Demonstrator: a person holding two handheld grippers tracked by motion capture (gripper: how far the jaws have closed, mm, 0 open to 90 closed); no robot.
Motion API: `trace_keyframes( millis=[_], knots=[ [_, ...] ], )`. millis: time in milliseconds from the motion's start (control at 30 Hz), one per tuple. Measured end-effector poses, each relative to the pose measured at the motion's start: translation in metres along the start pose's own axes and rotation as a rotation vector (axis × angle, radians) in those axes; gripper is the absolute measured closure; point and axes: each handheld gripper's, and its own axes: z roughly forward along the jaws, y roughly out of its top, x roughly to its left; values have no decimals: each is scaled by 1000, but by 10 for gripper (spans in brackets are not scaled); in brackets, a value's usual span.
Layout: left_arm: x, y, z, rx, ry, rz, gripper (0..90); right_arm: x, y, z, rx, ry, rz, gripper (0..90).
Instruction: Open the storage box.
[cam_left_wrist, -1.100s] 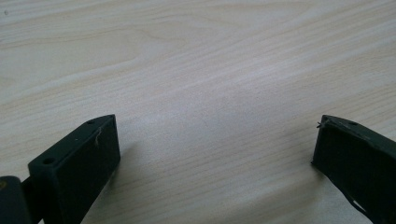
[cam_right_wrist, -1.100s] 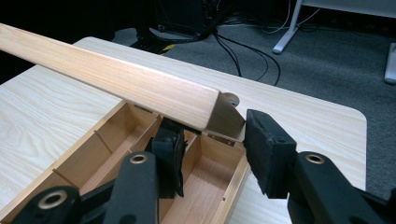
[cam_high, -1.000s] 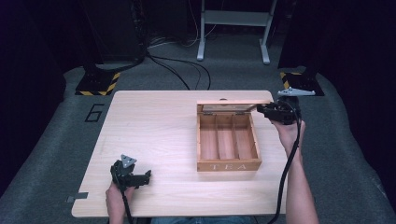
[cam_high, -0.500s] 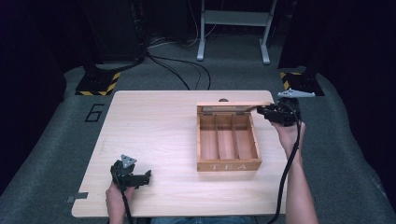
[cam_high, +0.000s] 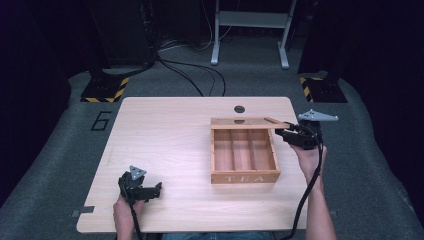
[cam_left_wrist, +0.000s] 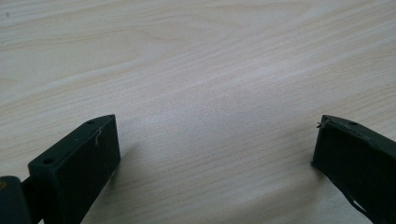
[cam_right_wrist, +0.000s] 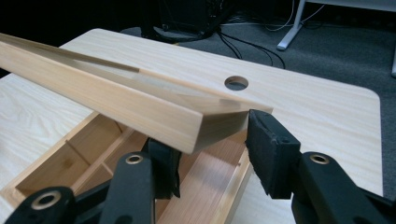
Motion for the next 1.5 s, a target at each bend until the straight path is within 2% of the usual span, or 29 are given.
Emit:
trace_keyframes(
  millis=[500, 633, 733, 867, 1133, 1200, 1300, 1500],
  knots=[
    [0, 0, 0, 7, -4, 1, 4, 5, -48, 1, 2, 21, 37, 557],
    [0, 0, 0, -2, 6, 4, 4, 7, -58, 3, 7, 24, 43, 557],
    [0, 0, 0, 8, -4, 0, 4, 8, -69, 4, 19, 27, 50, 557],
    [0, 0, 0, -4, 5, 1, 4, 9, -82, 6, 51, 31, 53, 557],
    [0, 0, 0, 2, -2, -2, 4, 11, -109, 13, 101, 51, 71, 552],
    [0, 0, 0, 0, -2, -4, 4, 12, -112, 11, 102, 57, 80, 551],
    [0, 0, 0, 0, -3, -3, 4, 13, -116, 10, 111, 36, 70, 552],
    [0, 0, 0, 0, -2, -1, 4, 13, -117, 7, 97, 36, 77, 546]
  ],
)
